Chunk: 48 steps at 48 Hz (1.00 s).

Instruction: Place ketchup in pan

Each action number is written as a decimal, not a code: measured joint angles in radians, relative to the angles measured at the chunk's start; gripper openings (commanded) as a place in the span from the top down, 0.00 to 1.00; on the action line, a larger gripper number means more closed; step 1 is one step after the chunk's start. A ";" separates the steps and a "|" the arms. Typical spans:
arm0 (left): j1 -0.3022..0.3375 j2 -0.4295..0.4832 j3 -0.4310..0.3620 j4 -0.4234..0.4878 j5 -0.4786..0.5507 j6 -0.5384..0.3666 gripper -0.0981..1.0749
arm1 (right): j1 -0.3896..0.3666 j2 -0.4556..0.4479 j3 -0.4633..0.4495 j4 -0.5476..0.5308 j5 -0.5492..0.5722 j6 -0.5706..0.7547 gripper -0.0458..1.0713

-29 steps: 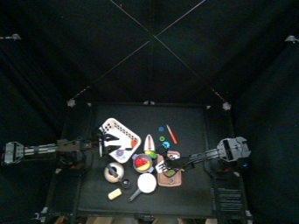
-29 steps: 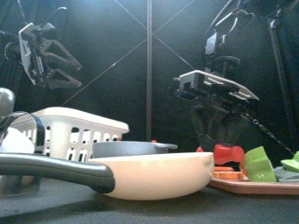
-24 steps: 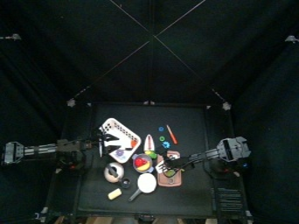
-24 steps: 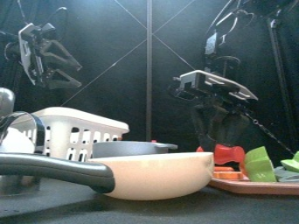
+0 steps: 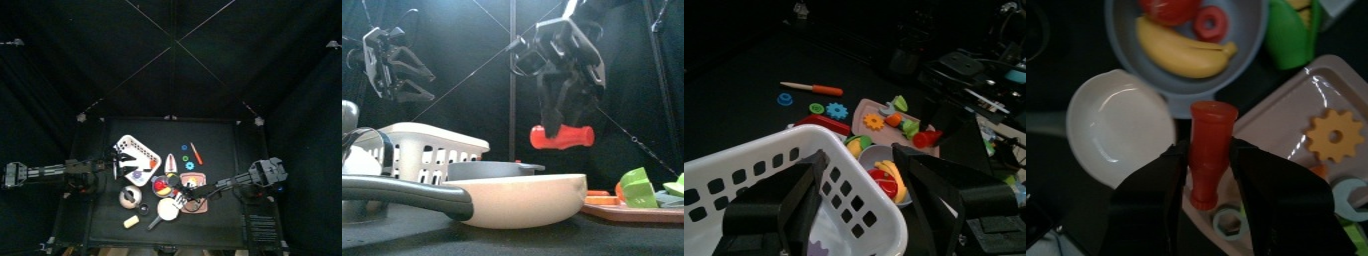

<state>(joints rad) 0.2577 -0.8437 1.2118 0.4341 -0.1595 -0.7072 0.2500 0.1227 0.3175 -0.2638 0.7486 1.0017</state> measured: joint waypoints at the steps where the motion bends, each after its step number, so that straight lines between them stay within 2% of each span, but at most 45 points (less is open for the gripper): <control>1: 0.000 0.000 0.000 0.000 0.000 0.000 0.14 | 0.005 0.012 -0.006 0.000 -0.002 -0.008 0.40; 22: 0.002 -0.002 0.002 0.000 0.000 0.000 0.14 | 0.051 0.158 -0.127 -0.002 0.006 -0.126 0.40; 27: 0.003 0.000 0.002 0.000 0.000 0.000 0.14 | 0.057 0.206 -0.178 0.000 0.046 -0.181 0.39; 35: 0.003 0.000 0.002 0.000 0.000 0.000 0.14 | 0.063 0.256 -0.233 0.000 0.115 -0.198 0.39; 48: 0.003 0.000 0.002 0.000 0.000 0.000 0.14 | 0.063 0.288 -0.278 -0.025 0.179 -0.201 0.39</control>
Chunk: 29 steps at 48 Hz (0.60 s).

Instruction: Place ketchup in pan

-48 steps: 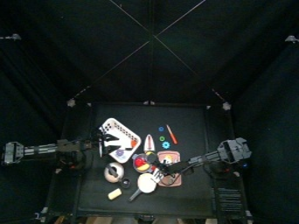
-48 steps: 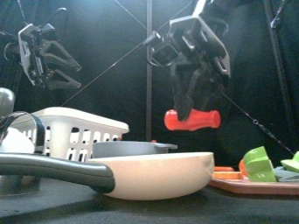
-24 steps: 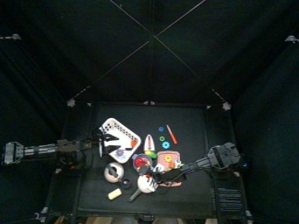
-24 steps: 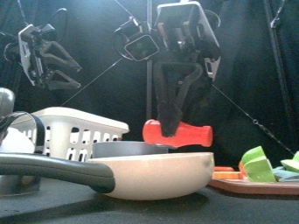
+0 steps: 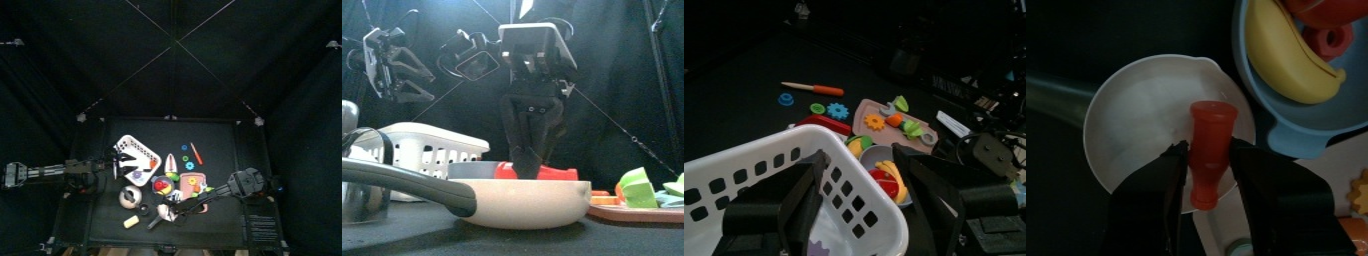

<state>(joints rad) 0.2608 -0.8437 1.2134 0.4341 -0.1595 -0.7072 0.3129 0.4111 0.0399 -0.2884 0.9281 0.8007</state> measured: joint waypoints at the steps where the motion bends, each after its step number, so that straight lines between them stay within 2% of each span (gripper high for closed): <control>1: -0.002 0.000 0.000 0.000 0.000 0.000 0.14 | 0.000 0.000 -0.002 -0.003 0.002 0.000 0.39; 20: 0.000 0.000 0.000 0.000 0.000 0.000 0.14 | 0.003 0.006 -0.014 0.037 0.002 0.000 0.37; 29: 0.000 0.000 0.000 0.000 0.000 0.000 0.14 | 0.002 0.009 -0.014 0.049 0.002 0.000 0.27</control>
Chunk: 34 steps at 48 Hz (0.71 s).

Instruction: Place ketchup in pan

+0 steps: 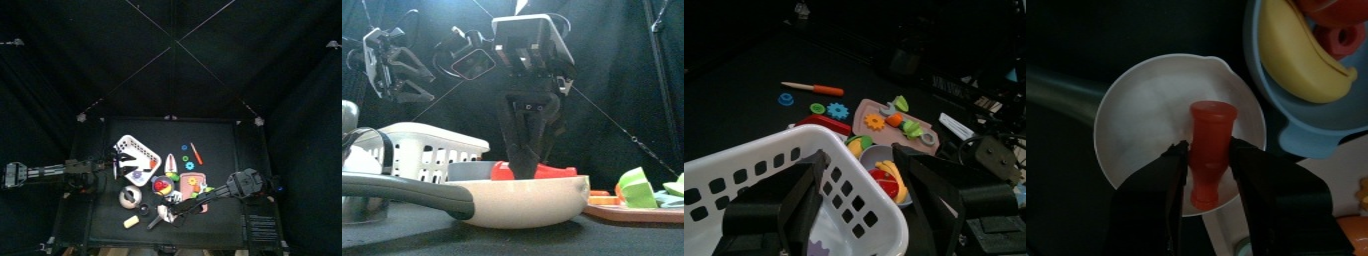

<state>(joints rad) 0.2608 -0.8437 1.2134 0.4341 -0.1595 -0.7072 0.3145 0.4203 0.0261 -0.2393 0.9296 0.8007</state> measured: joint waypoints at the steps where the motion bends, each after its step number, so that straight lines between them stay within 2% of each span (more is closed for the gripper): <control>1: 0.000 -0.002 0.000 0.002 0.000 0.000 0.14 | -0.002 0.000 0.000 0.000 0.000 0.002 0.26; 10: 0.000 0.000 0.000 0.000 0.002 0.000 0.14 | -0.002 0.008 -0.006 0.005 0.005 0.005 0.15; 34: 0.000 -0.002 0.000 0.000 0.000 0.000 0.14 | 0.002 -0.003 -0.028 -0.003 0.032 0.000 0.15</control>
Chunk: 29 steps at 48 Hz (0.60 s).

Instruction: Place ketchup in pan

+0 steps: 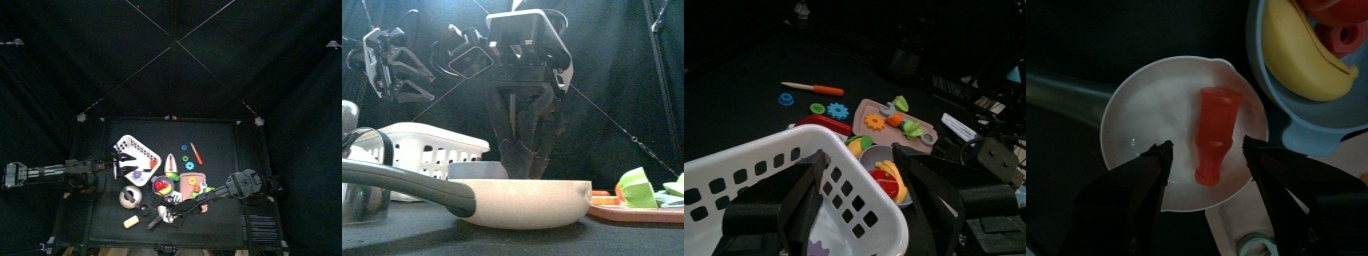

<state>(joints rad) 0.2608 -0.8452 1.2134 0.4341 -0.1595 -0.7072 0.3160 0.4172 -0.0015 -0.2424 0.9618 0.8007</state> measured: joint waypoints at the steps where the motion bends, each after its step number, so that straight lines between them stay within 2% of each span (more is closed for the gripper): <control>1: 0.000 0.000 0.000 0.000 0.000 0.000 0.14 | 0.000 -0.005 0.000 -0.005 -0.002 0.000 0.15; 12: 0.000 0.002 0.002 0.000 0.000 0.000 0.14 | 0.000 -0.087 0.017 -0.063 -0.005 0.000 0.15; 29: -0.002 0.000 0.011 0.000 0.014 0.000 0.14 | -0.026 -0.163 0.144 -0.084 -0.103 0.002 0.15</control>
<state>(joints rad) 0.2592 -0.8452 1.2241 0.4341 -0.1457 -0.7072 0.2899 0.2546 0.1427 -0.3267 0.8590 0.8023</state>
